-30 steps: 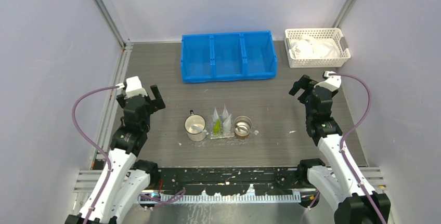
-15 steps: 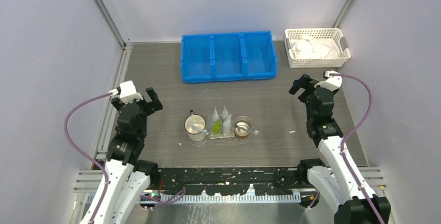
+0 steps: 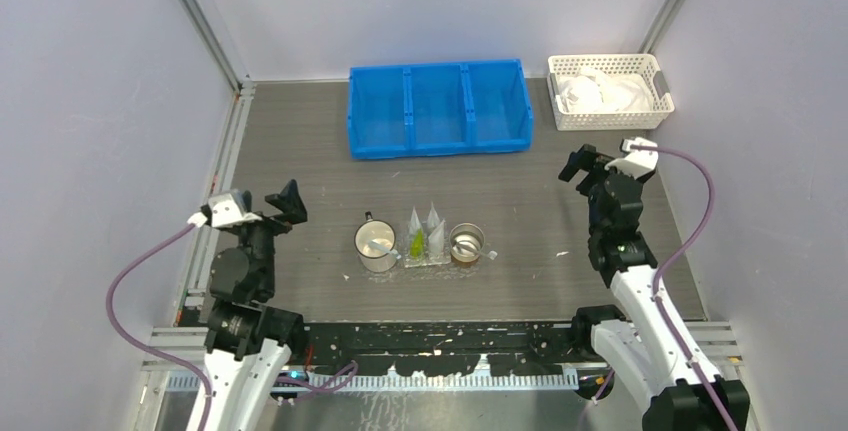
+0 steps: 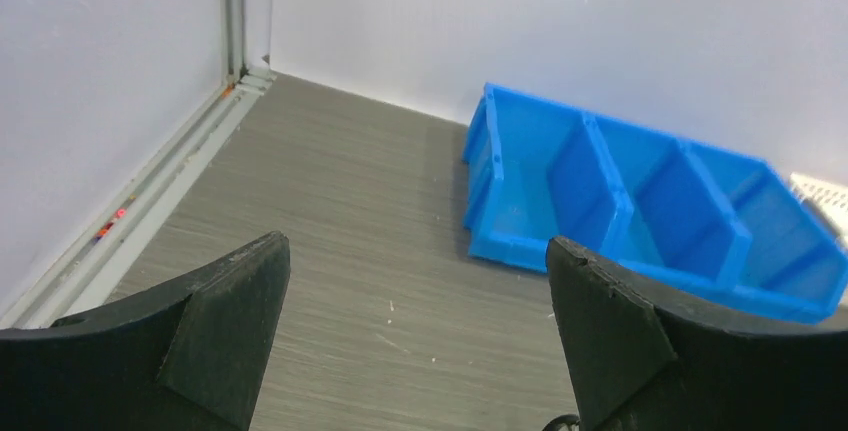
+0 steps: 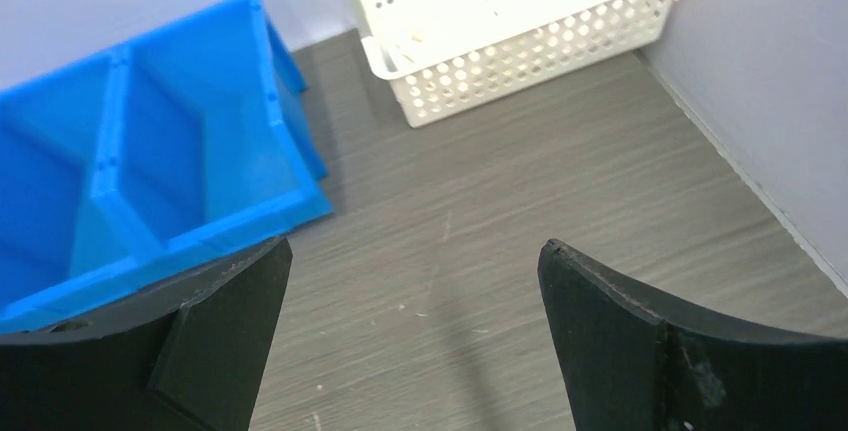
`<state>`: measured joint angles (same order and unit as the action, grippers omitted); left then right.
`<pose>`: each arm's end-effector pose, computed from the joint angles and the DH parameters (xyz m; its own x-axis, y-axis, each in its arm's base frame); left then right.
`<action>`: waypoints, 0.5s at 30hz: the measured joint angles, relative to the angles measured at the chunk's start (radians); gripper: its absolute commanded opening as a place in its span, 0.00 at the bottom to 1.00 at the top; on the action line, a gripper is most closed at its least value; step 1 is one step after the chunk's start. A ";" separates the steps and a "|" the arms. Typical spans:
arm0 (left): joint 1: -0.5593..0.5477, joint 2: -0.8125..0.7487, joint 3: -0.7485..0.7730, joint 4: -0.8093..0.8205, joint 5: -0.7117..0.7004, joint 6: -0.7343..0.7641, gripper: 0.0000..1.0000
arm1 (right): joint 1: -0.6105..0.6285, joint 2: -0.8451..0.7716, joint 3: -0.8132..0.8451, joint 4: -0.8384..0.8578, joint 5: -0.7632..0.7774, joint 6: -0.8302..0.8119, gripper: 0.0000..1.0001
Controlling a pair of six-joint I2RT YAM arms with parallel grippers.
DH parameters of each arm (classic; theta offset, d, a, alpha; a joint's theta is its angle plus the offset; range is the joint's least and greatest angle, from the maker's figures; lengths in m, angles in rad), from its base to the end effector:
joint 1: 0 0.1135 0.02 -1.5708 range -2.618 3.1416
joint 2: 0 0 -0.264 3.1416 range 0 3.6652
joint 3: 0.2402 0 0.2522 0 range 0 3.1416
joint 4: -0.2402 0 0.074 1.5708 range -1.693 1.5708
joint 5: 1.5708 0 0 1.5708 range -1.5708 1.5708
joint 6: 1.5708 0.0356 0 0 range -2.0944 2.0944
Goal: Prepare toiletry sets of a toothbrush and toothpaste on the tray
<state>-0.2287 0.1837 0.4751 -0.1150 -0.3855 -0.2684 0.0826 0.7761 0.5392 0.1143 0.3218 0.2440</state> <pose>0.0840 -0.0058 0.3083 0.2047 -0.2999 -0.9317 -0.0998 0.9405 -0.3247 0.1910 0.0045 0.2861 -0.0616 0.2249 -0.9724 0.2571 0.9450 0.2022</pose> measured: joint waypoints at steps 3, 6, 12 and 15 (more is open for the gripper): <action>0.000 0.012 -0.083 0.040 0.026 0.041 1.00 | 0.000 -0.027 -0.110 0.084 0.042 -0.013 1.00; 0.000 0.053 -0.159 0.083 0.031 0.077 1.00 | 0.000 -0.034 -0.198 0.156 0.062 -0.033 1.00; 0.000 0.167 -0.303 0.276 0.039 0.159 1.00 | 0.000 0.008 -0.312 0.342 0.073 -0.066 1.00; 0.000 0.262 -0.341 0.375 0.040 0.192 1.00 | 0.000 0.059 -0.356 0.455 0.077 -0.078 1.00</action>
<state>-0.2287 0.4461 0.1337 0.2596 -0.3454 -0.0769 0.0826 0.8349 0.1837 0.5697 0.3992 0.1658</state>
